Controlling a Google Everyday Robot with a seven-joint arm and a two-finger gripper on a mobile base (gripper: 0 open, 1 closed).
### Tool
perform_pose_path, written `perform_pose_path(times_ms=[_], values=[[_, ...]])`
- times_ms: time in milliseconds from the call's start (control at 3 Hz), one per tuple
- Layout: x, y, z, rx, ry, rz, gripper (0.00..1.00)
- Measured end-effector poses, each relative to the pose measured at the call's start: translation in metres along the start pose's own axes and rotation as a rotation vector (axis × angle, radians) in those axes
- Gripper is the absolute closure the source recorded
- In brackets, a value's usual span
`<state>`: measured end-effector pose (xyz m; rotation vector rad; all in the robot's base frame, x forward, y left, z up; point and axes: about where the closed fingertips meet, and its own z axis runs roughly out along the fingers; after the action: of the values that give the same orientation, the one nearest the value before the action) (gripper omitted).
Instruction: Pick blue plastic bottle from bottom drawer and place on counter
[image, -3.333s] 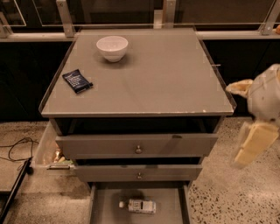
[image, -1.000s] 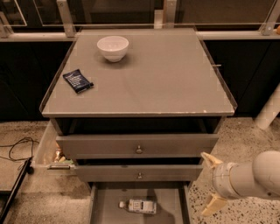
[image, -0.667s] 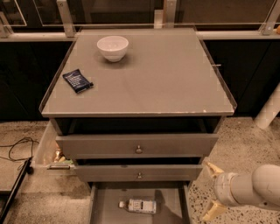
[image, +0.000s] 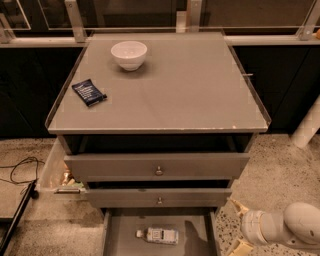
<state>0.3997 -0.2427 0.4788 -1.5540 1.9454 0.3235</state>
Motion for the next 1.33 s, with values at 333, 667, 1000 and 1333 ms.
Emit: perform_pose_path(times_ms=[333, 667, 1000, 1333], values=[[0.000, 0.000, 0.000, -0.001, 0.000, 0.000, 0.00], [-0.001, 0.016, 0.027, -0.060, -0.034, -0.010, 0.00], [0.001, 0.025, 0.073, -0.094, -0.105, -0.045, 0.00], [0.003, 0.030, 0.117, -0.120, -0.193, -0.068, 0.00]])
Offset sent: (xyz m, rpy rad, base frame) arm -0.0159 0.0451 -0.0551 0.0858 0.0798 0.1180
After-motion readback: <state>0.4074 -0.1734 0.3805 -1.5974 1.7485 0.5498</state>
